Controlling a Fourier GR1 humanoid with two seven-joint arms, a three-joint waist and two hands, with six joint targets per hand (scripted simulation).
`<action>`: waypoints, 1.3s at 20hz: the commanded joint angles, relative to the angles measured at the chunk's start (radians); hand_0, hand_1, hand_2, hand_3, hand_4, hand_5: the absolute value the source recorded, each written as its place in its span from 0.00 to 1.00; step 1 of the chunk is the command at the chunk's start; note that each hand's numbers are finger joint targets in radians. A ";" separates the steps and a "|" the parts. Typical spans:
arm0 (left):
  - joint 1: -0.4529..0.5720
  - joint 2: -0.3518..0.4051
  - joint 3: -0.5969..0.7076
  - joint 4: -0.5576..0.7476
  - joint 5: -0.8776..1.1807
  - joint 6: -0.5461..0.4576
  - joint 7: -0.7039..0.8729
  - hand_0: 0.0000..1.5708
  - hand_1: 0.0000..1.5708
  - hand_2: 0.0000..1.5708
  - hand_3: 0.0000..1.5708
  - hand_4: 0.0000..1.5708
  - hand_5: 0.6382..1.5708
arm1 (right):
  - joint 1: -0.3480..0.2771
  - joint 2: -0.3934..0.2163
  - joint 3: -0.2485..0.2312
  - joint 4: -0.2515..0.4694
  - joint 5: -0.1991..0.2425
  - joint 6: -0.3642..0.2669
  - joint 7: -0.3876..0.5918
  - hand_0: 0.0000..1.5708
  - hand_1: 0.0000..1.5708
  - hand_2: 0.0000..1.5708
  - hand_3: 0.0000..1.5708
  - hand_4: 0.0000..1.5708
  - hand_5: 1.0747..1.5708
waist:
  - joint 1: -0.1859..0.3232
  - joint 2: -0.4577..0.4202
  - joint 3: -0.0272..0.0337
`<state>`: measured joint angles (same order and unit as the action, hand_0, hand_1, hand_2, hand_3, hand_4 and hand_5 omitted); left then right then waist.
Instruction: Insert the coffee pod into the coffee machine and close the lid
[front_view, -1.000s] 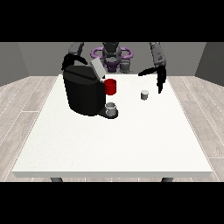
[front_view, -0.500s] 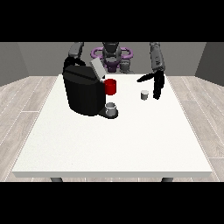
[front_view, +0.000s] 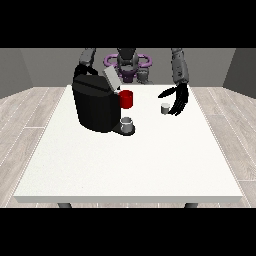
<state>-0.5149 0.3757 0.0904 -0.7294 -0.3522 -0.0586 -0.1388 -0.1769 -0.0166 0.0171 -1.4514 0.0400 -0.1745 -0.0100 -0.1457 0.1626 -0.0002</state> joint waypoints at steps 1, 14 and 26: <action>-0.035 0.019 -0.036 0.016 -0.069 0.024 0.002 0.37 0.37 0.46 0.30 0.00 1.00 | -0.020 0.011 -0.027 0.067 -0.004 -0.015 -0.068 0.00 0.00 0.00 0.00 0.28 1.00 | 0.014 0.038 0.0003; -0.101 0.004 -0.009 0.145 -0.165 0.214 -0.116 0.53 0.53 0.62 0.47 0.25 1.00 | -0.011 0.015 0.015 0.013 -0.033 -0.021 -0.057 0.00 0.00 0.00 0.00 0.33 1.00 | -0.024 0.062 -0.0002; -0.113 0.017 -0.067 0.186 -0.280 0.239 -0.166 0.78 0.78 0.86 0.83 0.30 1.00 | -0.051 -0.015 -0.066 0.044 -0.075 0.024 -0.024 0.00 0.00 0.00 0.00 0.27 1.00 | -0.004 0.036 -0.0001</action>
<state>-0.6202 0.4007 0.0286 -0.5519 -0.6096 0.1577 -0.2671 -0.2220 -0.0328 -0.0403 -1.4192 -0.0233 -0.1544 -0.0326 -0.1561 0.1998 0.0007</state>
